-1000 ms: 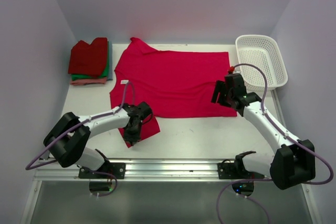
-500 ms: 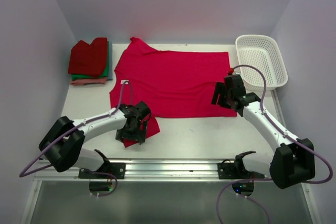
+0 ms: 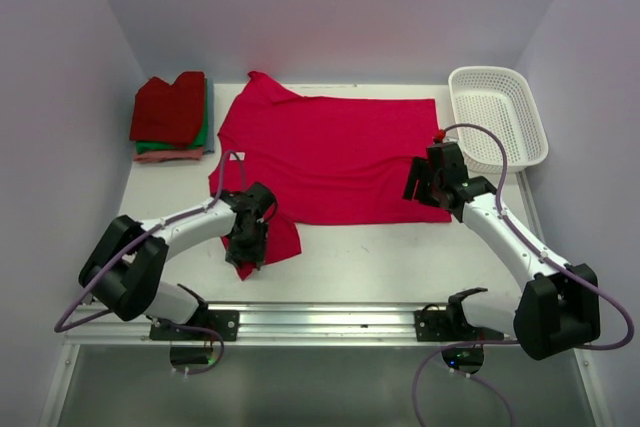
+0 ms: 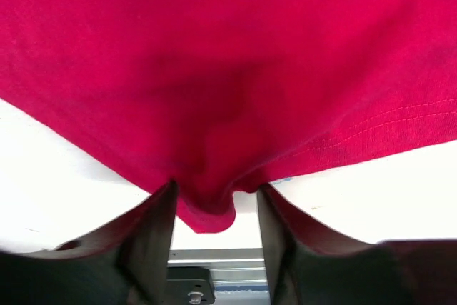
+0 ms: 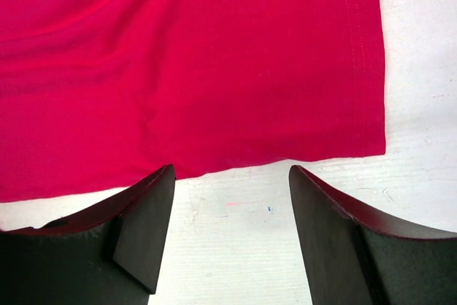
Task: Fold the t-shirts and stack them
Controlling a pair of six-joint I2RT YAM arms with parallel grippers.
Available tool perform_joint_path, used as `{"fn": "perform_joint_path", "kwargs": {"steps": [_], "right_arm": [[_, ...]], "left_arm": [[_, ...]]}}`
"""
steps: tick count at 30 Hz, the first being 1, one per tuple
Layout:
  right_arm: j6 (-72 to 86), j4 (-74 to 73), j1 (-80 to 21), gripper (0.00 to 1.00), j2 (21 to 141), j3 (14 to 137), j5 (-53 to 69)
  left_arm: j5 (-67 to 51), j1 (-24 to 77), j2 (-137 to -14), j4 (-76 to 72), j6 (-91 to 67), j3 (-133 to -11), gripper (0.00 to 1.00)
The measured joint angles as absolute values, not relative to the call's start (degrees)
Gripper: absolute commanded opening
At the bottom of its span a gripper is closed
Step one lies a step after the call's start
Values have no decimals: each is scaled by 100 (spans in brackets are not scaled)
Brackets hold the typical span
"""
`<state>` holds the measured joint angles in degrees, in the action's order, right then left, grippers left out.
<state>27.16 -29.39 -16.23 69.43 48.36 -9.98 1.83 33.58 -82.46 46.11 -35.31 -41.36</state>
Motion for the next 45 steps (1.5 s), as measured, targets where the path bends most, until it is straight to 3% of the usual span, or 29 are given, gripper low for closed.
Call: {"fn": "perform_joint_path", "kwargs": {"steps": [4, 9, 11, 15, 18, 19, 23, 28, 45], "right_arm": [[2716, -2939, -1623, 67, 6943, 4836, -1007], [2733, -2995, -1623, 66, 6949, 4836, -1125], [2749, -3022, -1623, 62, 6976, 4836, -1205], [2904, -3216, -1629, 48, 7177, 4836, -1573], [3197, -3433, -1629, 44, 7406, 4823, -1988], [3299, -3496, -1629, 47, 7454, 4814, -2093], [3857, -3741, -1610, 73, 7500, 4665, -2661], [4453, -3927, -1439, 79, 7502, 4543, -2993], [4849, -3103, -856, 58, 8215, 4281, -3140]], "left_arm": [[145, 3336, -8226, 4648, -3400, -4134, 13], [8, 3339, -7985, 4602, -3371, -4032, 9], [-27, 3350, -7804, 4622, -3385, -4010, 1], [-62, 3413, -7358, 4694, -3371, -4010, 0], [-58, 3465, -6987, 4821, -3343, -4032, 0], [-40, 3470, -6890, 4895, -3336, -4073, 0], [73, 3470, -6648, 5072, -3264, -4307, 0], [250, 3470, -6528, 5207, -3041, -4587, 0], [322, 3470, -6482, 5203, -2786, -4613, 0]]}}
